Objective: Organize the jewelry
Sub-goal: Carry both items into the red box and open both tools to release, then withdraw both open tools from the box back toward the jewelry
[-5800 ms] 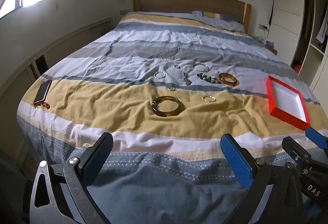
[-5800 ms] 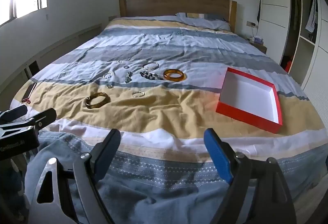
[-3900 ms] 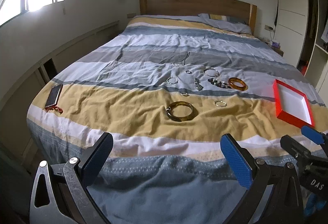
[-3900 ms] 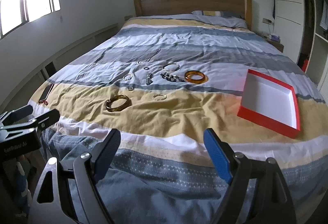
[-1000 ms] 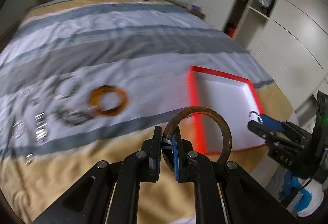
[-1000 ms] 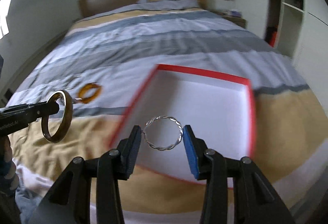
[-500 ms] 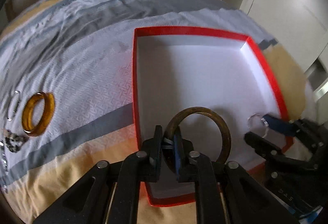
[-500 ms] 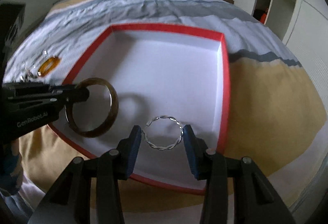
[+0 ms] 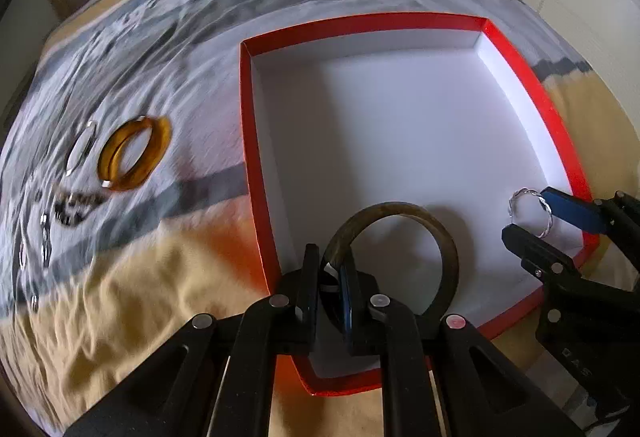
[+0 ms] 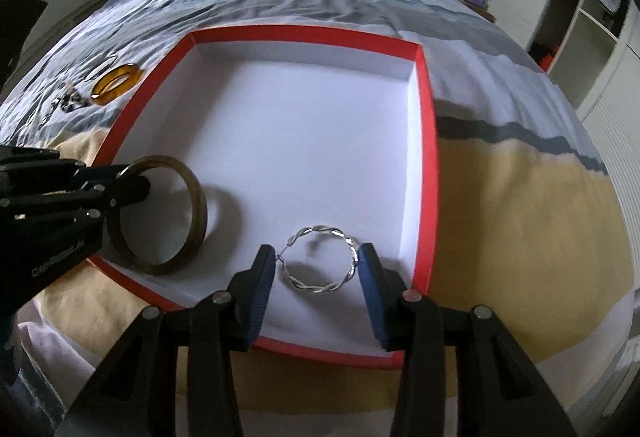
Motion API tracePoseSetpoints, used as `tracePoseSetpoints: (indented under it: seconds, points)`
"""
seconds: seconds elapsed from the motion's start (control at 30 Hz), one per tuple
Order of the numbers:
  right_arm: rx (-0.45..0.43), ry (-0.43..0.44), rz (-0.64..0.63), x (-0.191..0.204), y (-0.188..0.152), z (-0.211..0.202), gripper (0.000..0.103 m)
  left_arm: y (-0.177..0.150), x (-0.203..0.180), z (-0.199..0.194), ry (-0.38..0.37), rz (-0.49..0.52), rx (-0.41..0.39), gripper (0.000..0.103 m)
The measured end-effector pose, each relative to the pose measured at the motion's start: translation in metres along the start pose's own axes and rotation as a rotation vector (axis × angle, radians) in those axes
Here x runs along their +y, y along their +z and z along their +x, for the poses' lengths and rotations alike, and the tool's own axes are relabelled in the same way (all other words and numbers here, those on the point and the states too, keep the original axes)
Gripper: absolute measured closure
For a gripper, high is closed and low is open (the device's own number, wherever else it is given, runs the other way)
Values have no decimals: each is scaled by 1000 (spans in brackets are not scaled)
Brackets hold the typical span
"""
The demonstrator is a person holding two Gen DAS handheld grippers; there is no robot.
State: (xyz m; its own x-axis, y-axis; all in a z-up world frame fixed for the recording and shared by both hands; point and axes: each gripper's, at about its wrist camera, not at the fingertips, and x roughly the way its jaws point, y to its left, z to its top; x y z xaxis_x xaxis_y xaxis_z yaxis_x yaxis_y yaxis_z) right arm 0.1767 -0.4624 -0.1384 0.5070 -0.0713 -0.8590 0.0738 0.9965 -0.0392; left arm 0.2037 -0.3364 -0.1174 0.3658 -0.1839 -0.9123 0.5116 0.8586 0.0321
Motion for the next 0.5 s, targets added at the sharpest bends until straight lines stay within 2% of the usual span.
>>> tracePoseSetpoints:
  seconds: [0.3, 0.33, 0.37, 0.4, 0.47, 0.5]
  points:
    - [-6, 8, 10, -1, -4, -27, 58, -4, 17, -22, -116, -64, -23, 90]
    - [-11, 3, 12, -2, -6, -33, 55, -6, 18, -27, -121, -68, -31, 85]
    - [-17, 2, 17, -3, -7, -38, 54, -5, 20, -32, -119, -72, -40, 71]
    - [-25, 14, 28, -4, -8, -45, 54, -6, 23, -42, -137, -81, -63, 68]
    - [-39, 0, 37, -4, -10, -58, 54, -8, 31, -63, -139, -96, -103, 49]
    - [-47, -1, 39, -4, -11, -65, 54, -10, 32, -72, -129, -101, -125, 46]
